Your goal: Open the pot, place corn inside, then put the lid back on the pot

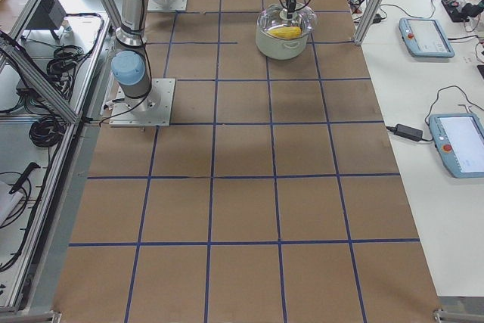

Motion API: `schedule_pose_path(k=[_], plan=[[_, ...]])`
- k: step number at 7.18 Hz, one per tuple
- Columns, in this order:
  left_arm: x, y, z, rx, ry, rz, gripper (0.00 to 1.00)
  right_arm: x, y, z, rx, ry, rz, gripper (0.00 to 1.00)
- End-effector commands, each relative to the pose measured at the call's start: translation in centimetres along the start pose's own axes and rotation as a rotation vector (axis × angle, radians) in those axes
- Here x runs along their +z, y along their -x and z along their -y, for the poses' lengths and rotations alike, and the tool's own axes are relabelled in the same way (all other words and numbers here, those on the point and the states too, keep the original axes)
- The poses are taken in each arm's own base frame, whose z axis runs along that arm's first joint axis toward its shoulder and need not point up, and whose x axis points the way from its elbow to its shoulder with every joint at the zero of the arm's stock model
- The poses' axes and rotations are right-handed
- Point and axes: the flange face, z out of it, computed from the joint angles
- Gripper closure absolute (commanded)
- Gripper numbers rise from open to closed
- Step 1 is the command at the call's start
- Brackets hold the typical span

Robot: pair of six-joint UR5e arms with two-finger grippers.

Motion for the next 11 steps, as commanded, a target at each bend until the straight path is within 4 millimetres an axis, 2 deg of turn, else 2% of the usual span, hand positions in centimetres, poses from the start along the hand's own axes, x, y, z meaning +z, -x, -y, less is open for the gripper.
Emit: schedule_pose_path(k=[1, 2, 3, 5, 7, 11], plan=[[-0.4, 1.5, -2.7, -0.016, -0.002, -0.006, 0.00, 2.6, 2.9, -0.2, 0.013, 0.016, 0.003, 0.90], [-0.6, 1.4, -3.3, -0.016, -0.010, -0.011, 0.00, 4.1, 3.3, 0.7, 0.007, 0.008, -0.008, 0.90], [-1.1, 1.8, -3.3, -0.022, -0.012, -0.010, 0.00, 4.4, 3.5, 0.6, 0.004, 0.012, -0.005, 0.90], [-2.1, 2.1, -3.3, -0.034, -0.015, -0.014, 0.00, 3.5, 4.1, 1.0, 0.016, -0.013, 0.008, 0.90], [-2.0, 2.0, -3.2, -0.031, -0.014, -0.011, 0.00, 3.4, 4.1, 1.3, 0.016, -0.017, 0.012, 0.90], [-2.0, 1.3, -3.4, -0.039, -0.014, -0.045, 0.00, 4.4, 4.1, 1.8, 0.019, -0.019, 0.011, 0.89]])
